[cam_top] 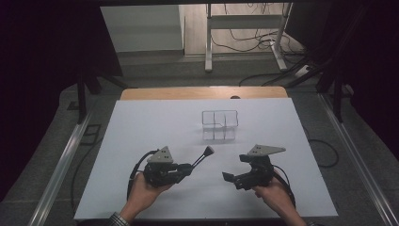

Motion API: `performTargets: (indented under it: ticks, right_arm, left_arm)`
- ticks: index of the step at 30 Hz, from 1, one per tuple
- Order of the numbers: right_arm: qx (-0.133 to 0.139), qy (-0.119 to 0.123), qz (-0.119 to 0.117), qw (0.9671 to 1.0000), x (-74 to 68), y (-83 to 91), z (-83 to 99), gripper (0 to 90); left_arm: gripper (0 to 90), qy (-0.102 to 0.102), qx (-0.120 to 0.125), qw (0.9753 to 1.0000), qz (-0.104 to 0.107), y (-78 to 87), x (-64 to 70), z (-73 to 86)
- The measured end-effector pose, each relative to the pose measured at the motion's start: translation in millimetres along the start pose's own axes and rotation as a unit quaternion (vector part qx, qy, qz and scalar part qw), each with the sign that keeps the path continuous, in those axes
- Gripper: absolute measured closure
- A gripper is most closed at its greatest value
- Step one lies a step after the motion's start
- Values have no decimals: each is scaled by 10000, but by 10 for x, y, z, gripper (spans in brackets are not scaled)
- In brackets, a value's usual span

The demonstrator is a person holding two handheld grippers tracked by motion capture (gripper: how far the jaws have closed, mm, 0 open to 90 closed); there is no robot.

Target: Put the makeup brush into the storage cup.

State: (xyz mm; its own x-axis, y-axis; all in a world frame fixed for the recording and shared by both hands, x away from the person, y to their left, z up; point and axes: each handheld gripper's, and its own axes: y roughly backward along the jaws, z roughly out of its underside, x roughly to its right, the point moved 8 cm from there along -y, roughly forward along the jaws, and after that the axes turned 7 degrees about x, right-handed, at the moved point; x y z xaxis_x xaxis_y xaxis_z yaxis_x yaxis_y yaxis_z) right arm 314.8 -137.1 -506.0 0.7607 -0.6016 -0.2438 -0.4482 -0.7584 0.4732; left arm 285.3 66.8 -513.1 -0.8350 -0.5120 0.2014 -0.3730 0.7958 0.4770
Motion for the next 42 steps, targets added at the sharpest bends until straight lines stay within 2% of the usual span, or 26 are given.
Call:
performTargets:
  ticks: [8,18,25,32,41,42]
  right_arm:
    - [53,-65,-8,10000,-34,-86,-48,8]
    - [87,-234,-211,9995,-113,-209,-132,8]
    - [86,-250,-290,9992,-155,-276,-174,8]
    - [31,-450,-423,9981,-208,-390,-229,10]
    - [8,-530,-526,9972,-257,-485,-284,82]
    - [25,-618,-570,9965,-254,-495,-300,118]
  left_arm:
    - [791,34,55,10000,22,-43,-9,-16]
    - [791,-26,104,9999,35,-117,17,-45]
    - [791,-47,128,9999,43,-149,27,-61]
    - [791,-57,179,9998,78,-173,46,-79]
    - [791,-83,200,9997,101,-194,73,-87]
    - [791,-96,198,9997,108,-198,76,-88]
